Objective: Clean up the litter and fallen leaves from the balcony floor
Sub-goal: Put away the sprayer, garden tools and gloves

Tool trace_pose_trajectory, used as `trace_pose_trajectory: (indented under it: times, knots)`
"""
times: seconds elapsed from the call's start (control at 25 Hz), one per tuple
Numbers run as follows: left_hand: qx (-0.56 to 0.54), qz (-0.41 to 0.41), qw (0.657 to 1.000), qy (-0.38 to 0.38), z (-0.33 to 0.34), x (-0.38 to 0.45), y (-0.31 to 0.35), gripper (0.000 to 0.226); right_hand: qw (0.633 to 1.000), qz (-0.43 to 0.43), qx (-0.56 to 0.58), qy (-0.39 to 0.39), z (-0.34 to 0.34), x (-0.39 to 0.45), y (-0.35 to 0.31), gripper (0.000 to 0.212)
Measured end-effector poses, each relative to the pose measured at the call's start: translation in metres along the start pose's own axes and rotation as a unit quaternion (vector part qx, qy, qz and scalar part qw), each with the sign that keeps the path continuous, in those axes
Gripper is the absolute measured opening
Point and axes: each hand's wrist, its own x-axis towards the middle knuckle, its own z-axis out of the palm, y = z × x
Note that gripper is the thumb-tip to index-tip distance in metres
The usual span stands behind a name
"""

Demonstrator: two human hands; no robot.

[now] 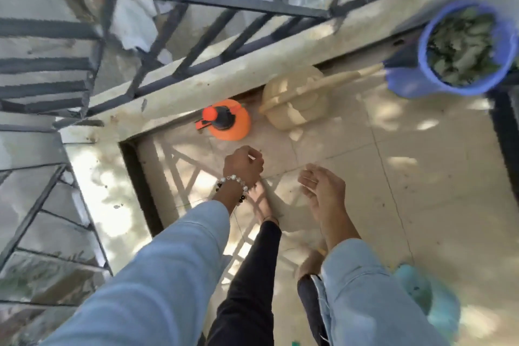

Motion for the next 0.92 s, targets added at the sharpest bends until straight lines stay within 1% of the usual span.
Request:
trace_pose_trajectory:
  times: [0.12, 0.24, 0.28, 0.36, 0.48, 0.6, 0.64, 0.68, 0.76, 0.88, 0.92]
  knots:
    - [0.076, 0.055, 0.994, -0.047, 0.067, -0.039, 0.032, 0.01, 0.996, -0.022, 0.074, 0.05, -0.094, -0.006, 0.012, 0.014]
    - [0.141, 0.088, 0.983, -0.08, 0.141, -0.074, 0.05, 0.016, 0.984, -0.021, 0.143, 0.1, -0.184, -0.005, 0.038, 0.019]
    - [0.176, 0.11, 0.973, -0.102, 0.174, -0.088, 0.053, 0.016, 0.979, -0.02, 0.163, 0.121, -0.219, -0.005, 0.051, 0.019]
    - [0.261, 0.158, 0.94, -0.154, 0.238, -0.121, 0.056, 0.012, 0.966, -0.012, 0.206, 0.158, -0.287, -0.003, 0.081, 0.019]
    - [0.366, 0.225, 0.874, -0.226, 0.327, -0.164, 0.048, 0.013, 0.938, 0.02, 0.28, 0.201, -0.379, 0.0, 0.13, 0.024]
    - [0.462, 0.295, 0.793, -0.267, 0.395, -0.192, 0.033, 0.016, 0.905, 0.044, 0.345, 0.243, -0.44, -0.003, 0.179, 0.024]
    - [0.499, 0.312, 0.76, -0.276, 0.417, -0.199, 0.025, 0.017, 0.891, 0.048, 0.367, 0.261, -0.456, -0.006, 0.198, 0.02]
    - [0.531, 0.326, 0.73, -0.282, 0.437, -0.205, 0.017, 0.018, 0.877, 0.05, 0.389, 0.278, -0.469, -0.007, 0.218, 0.015]
    - [0.577, 0.341, 0.683, -0.29, 0.474, -0.212, 0.001, 0.022, 0.851, 0.059, 0.42, 0.31, -0.487, -0.004, 0.26, 0.007]
    - [0.647, 0.369, 0.599, -0.295, 0.526, -0.211, -0.013, 0.038, 0.799, 0.111, 0.468, 0.36, -0.497, 0.015, 0.316, 0.013]
    - [0.667, 0.379, 0.573, -0.288, 0.54, -0.207, -0.015, 0.044, 0.788, 0.135, 0.472, 0.371, -0.498, 0.024, 0.331, 0.016]
